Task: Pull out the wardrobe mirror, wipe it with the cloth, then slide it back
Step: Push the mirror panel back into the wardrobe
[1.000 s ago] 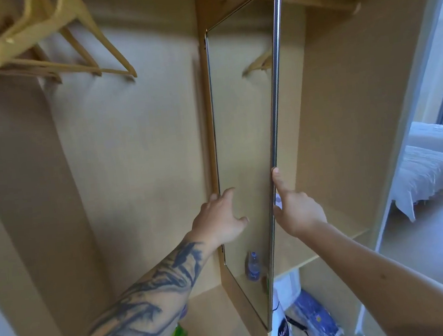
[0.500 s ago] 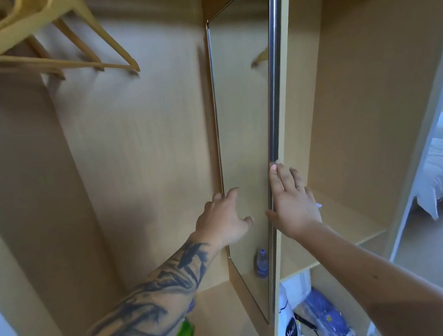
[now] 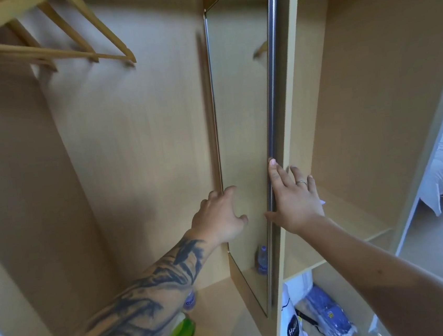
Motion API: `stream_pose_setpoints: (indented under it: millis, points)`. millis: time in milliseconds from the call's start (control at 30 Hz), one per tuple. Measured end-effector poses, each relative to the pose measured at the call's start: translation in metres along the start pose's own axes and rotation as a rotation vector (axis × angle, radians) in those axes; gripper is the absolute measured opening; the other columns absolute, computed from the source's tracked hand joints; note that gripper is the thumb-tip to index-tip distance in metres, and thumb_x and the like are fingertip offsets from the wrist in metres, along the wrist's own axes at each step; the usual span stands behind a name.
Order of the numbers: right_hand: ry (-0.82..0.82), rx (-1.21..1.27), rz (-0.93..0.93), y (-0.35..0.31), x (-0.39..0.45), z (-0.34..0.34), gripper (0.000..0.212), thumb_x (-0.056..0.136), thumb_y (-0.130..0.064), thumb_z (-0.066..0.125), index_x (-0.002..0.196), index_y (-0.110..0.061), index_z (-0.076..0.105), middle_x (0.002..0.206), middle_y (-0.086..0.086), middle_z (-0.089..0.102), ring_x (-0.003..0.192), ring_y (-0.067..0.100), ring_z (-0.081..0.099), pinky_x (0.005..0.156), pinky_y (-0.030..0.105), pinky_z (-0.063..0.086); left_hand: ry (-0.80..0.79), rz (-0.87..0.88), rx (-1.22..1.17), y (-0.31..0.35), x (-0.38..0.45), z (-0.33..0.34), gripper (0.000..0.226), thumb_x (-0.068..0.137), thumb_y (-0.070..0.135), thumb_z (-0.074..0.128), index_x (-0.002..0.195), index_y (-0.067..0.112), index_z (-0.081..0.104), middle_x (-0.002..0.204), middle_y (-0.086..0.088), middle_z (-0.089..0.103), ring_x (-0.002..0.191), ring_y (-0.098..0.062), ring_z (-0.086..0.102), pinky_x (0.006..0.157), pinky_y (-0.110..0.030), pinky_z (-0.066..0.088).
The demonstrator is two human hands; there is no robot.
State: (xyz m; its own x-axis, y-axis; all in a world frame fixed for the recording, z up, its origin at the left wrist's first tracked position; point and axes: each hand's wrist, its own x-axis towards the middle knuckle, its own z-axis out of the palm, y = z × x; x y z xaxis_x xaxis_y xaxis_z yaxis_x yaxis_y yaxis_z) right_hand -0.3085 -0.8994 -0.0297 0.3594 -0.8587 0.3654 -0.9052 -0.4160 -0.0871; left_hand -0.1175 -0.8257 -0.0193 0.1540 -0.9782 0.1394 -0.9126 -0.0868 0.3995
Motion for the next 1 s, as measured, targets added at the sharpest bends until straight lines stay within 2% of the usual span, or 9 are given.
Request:
stream_pose_setpoints:
  millis: [100, 233, 400, 567, 733, 1000]
  points:
    - [-0.050, 0.015, 0.011, -0.002, 0.001, -0.007, 0.133, 0.089, -0.051, 0.075, 0.156, -0.028, -0.037, 0.176, -0.008, -0.002, 0.162, 0.031, -0.002, 0.128, 0.057, 0.006, 0.006, 0.004, 0.008, 0.002, -0.004, -0.006, 0.083, 0.093, 0.056, 0.066, 0.161, 0.037, 0.023, 0.155, -0.010, 0.042, 0.140, -0.037, 0.046, 0.108, -0.048, 0.048]
    - [-0.107, 0.012, 0.028, -0.003, -0.001, -0.018, 0.130, 0.089, -0.048, 0.074, 0.157, -0.031, -0.036, 0.176, -0.007, -0.004, 0.162, 0.031, -0.003, 0.128, 0.059, 0.005, 0.014, 0.006, 0.004, 0.007, -0.012, -0.013, 0.083, 0.093, 0.055, 0.066, 0.162, 0.038, 0.022, 0.156, -0.010, 0.041, 0.141, -0.037, 0.046, 0.109, -0.048, 0.047]
    - [-0.186, 0.015, 0.035, -0.003, -0.007, -0.037, 0.121, 0.090, -0.066, 0.066, 0.160, -0.037, -0.028, 0.176, -0.008, -0.007, 0.162, 0.029, -0.004, 0.127, 0.060, 0.004, 0.071, 0.049, 0.045, 0.019, -0.021, -0.031, 0.087, 0.092, 0.064, 0.063, 0.162, 0.039, 0.019, 0.157, -0.011, 0.042, 0.141, -0.038, 0.046, 0.108, -0.048, 0.047]
    - [-0.209, -0.022, -0.020, -0.006, -0.030, -0.046, 0.101, 0.095, -0.070, 0.054, 0.164, -0.041, -0.012, 0.176, -0.005, -0.006, 0.162, 0.028, -0.001, 0.127, 0.061, 0.005, 0.095, 0.078, 0.182, 0.024, -0.040, -0.043, 0.087, 0.090, 0.066, 0.064, 0.161, 0.039, 0.020, 0.152, -0.012, 0.045, 0.138, -0.037, 0.047, 0.103, -0.049, 0.048]
    - [-0.263, -0.027, -0.062, -0.010, -0.057, -0.053, 0.089, 0.097, -0.071, 0.048, 0.166, -0.042, 0.000, 0.176, -0.003, 0.002, 0.162, 0.028, 0.005, 0.126, 0.061, 0.011, 0.064, 0.052, 0.290, 0.020, -0.080, -0.036, 0.087, 0.090, 0.070, 0.062, 0.161, 0.040, 0.021, 0.151, -0.010, 0.046, 0.139, -0.036, 0.045, 0.102, -0.050, 0.045]
    - [-0.337, -0.018, -0.050, -0.020, -0.104, -0.085, 0.085, 0.099, -0.073, 0.042, 0.167, -0.039, 0.003, 0.176, 0.000, 0.010, 0.160, 0.032, 0.017, 0.125, 0.059, 0.021, 0.034, 0.025, 0.327, 0.027, -0.123, -0.060, 0.086, 0.092, 0.070, 0.062, 0.162, 0.037, 0.024, 0.156, -0.011, 0.043, 0.142, -0.037, 0.043, 0.106, -0.051, 0.044]
